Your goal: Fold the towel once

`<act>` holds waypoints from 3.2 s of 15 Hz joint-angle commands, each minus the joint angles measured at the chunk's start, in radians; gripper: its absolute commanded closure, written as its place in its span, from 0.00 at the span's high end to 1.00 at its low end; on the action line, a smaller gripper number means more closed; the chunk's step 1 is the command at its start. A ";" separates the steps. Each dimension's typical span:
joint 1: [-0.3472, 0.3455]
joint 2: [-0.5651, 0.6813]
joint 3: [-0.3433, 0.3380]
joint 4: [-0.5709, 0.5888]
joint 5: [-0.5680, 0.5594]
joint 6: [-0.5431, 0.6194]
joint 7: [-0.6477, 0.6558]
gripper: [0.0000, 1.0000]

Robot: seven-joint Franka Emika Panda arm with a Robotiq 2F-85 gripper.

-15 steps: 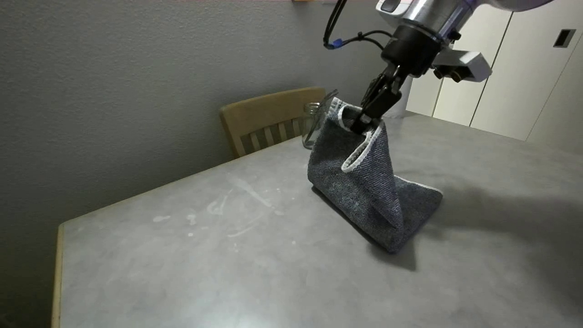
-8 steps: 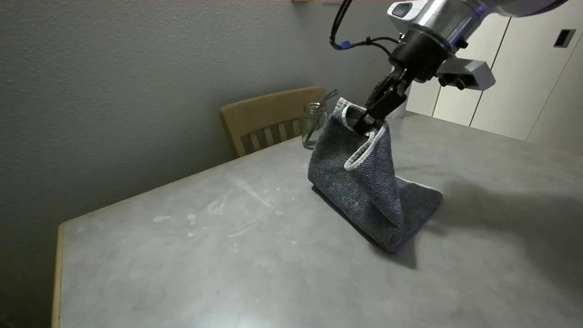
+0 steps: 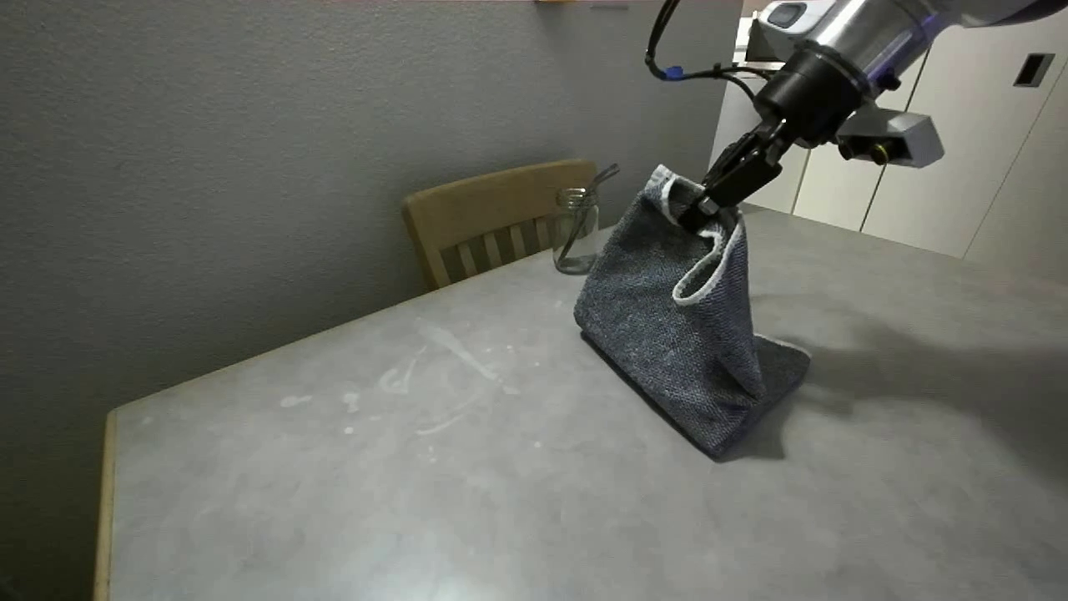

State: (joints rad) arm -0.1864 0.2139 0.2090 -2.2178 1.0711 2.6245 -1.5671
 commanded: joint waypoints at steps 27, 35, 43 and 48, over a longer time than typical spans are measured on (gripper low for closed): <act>0.016 0.138 -0.219 0.188 -0.085 -0.527 -0.372 0.02; 0.011 0.216 -0.237 0.319 -0.209 -0.606 -0.351 0.02; -0.018 0.226 -0.263 0.350 -0.225 -0.594 -0.337 0.32; -0.014 0.240 -0.257 0.351 -0.223 -0.585 -0.321 0.67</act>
State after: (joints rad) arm -0.1946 0.4345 -0.0573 -1.8889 0.8556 2.0392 -1.9034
